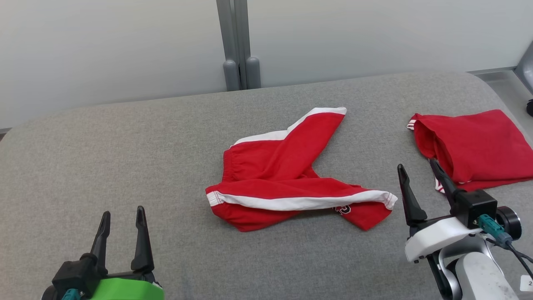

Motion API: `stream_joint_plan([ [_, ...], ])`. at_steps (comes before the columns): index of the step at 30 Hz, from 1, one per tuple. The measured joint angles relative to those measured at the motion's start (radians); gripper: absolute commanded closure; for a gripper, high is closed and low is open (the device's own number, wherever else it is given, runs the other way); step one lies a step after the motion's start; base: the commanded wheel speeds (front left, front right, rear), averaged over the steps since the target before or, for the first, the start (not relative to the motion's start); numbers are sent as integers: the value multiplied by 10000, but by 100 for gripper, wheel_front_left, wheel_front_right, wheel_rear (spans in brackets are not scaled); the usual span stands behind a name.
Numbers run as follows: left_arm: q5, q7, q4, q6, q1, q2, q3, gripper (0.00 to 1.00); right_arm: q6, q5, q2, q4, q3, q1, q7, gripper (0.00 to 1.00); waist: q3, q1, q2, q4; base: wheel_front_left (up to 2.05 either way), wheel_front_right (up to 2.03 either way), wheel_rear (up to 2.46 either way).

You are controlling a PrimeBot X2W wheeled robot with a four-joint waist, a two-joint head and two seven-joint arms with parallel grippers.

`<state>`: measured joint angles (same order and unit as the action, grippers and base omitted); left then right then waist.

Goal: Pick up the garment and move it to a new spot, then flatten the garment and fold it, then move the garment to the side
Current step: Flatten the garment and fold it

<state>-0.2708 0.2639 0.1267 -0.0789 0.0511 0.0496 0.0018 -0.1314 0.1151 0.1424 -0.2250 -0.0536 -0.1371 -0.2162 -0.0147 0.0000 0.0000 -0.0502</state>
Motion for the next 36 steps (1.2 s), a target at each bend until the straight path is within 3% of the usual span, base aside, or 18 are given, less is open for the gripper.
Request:
stream_joint_plan([
  [26, -86, 0, 792, -173, -513, -2, 232, 0, 0, 232, -351, -648, -253, 84, 17, 0, 86, 0, 0, -371, 0, 0, 0],
  [32, -86, 2, 792, -182, -523, 0, 33, 0, 0, 226, -272, -594, -121, -90, 142, 0, 174, 0, 0, -295, 0, 0, 0],
  [36, -221, 2, 1544, -324, -745, -4, -671, 0, 0, 339, -107, -696, -88, -261, 988, 0, 279, 0, 0, -257, 0, 0, 0],
])
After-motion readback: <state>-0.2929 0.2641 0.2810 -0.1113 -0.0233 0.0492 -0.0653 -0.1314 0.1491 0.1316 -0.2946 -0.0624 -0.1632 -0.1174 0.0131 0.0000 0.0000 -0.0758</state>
